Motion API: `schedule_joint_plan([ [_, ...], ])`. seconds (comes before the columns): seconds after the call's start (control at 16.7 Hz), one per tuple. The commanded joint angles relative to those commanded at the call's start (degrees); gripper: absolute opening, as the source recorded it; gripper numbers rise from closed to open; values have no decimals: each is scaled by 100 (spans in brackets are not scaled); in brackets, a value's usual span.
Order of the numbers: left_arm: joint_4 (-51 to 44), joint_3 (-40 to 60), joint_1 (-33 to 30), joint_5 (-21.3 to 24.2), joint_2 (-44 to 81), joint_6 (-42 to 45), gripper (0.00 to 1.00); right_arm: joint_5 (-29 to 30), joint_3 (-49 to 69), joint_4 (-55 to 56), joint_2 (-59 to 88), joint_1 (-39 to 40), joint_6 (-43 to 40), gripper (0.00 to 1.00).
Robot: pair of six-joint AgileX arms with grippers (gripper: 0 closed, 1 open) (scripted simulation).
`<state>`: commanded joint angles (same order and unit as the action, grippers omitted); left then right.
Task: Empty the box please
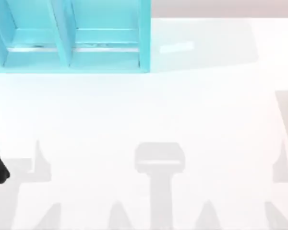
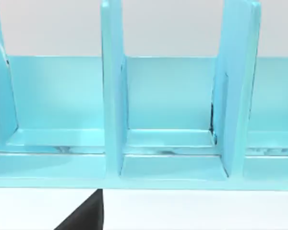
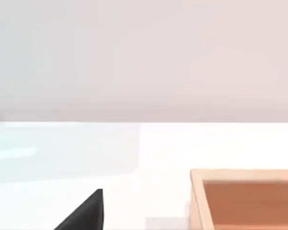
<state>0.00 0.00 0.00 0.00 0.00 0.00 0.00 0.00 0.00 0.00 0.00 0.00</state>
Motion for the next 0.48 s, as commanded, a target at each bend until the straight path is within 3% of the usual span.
schedule_joint_plan([
  [0.24, 0, 0, 0, 0, 0, 0, 100, 0, 177, -177, 192, -120, -117, 100],
  [0.48, 0, 0, 0, 0, 0, 0, 100, -6, 1187, -1158, 1287, -643, -623, 100],
])
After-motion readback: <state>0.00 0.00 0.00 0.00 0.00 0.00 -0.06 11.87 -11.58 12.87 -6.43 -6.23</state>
